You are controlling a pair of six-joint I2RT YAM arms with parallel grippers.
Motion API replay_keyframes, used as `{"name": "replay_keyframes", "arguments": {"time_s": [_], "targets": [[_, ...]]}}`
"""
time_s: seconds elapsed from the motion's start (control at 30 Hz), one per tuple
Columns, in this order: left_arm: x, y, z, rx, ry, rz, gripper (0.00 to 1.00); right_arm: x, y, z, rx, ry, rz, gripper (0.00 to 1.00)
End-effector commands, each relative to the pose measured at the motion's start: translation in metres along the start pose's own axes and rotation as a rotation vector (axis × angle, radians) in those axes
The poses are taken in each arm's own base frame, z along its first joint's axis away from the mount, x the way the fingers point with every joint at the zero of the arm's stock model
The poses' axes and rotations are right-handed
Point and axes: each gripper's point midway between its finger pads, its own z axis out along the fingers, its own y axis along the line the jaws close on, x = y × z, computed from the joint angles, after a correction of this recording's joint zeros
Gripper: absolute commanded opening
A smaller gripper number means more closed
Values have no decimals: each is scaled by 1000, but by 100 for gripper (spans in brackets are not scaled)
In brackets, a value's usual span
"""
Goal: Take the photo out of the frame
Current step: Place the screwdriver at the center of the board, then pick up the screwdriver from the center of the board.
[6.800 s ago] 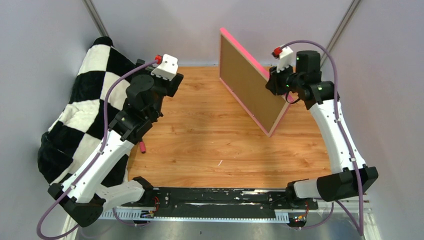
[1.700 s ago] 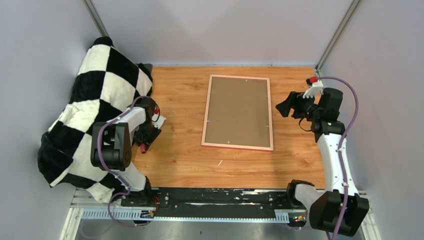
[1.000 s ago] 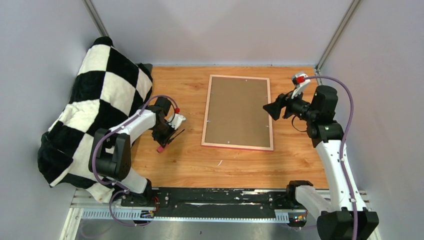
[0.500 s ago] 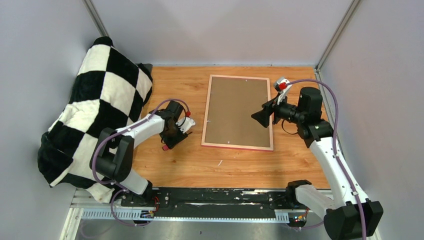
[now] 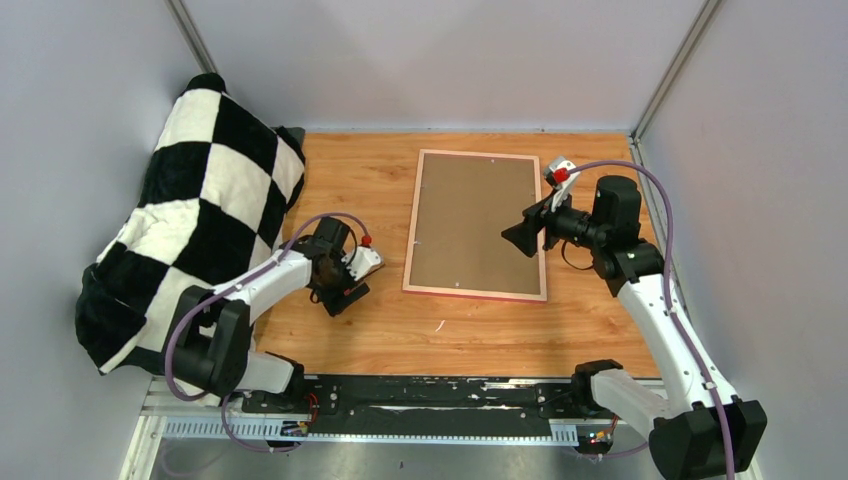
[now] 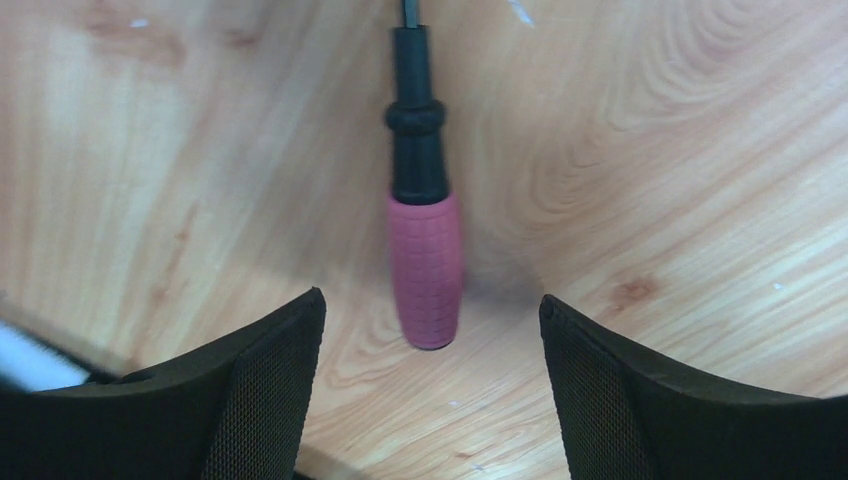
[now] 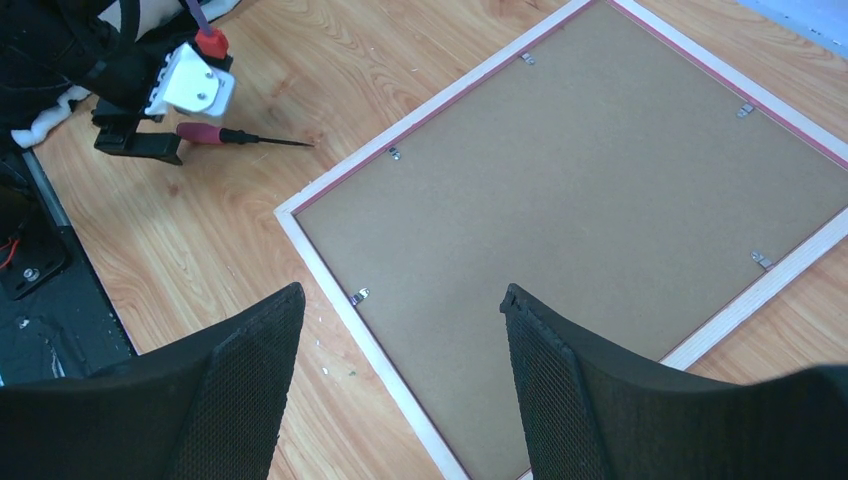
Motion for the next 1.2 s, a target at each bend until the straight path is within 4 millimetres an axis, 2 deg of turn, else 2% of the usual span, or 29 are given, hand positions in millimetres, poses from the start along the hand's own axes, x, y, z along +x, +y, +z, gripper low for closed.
{"name": "replay_keyframes", "arguments": {"time_s": [0.0, 0.1, 0.17, 0.27, 0.37, 0.47, 0.6, 0.73, 0.87, 0.97, 1.07, 1.17], "targets": [[-1, -21, 9, 123, -28, 41, 78, 2, 4, 3, -13, -4, -32, 75], [-4, -23, 11, 147, -27, 41, 73, 3, 3, 4, -14, 1, -32, 75], [-5, -21, 15, 155, -7, 35, 63, 3, 3, 4, -15, 1, -35, 75], [-5, -20, 22, 167, 24, 25, 38, 2, 4, 4, -13, 0, -46, 75], [-8, -19, 24, 177, 28, 15, 3, 3, 6, 4, -27, -2, -61, 75], [-23, -18, 13, 177, -38, -2, 0, 1, 12, 4, -64, -9, -64, 75], [-63, -13, -27, 170, -211, -21, 0, -10, 23, 4, -132, -32, -65, 77], [-116, -17, -91, 206, -483, -18, 0, -30, 37, 4, -219, -74, -58, 78], [-163, -38, -162, 352, -739, 36, 0, -59, 55, 4, -344, -161, -63, 79], [-187, -55, -205, 495, -867, 89, 0, -84, 71, 3, -441, -258, -54, 79], [-204, -66, -232, 623, -935, 127, 0, -103, 80, 8, -488, -322, -46, 78], [-216, -77, -245, 744, -951, 141, 0, -114, 87, 17, -503, -364, -30, 78]]}}
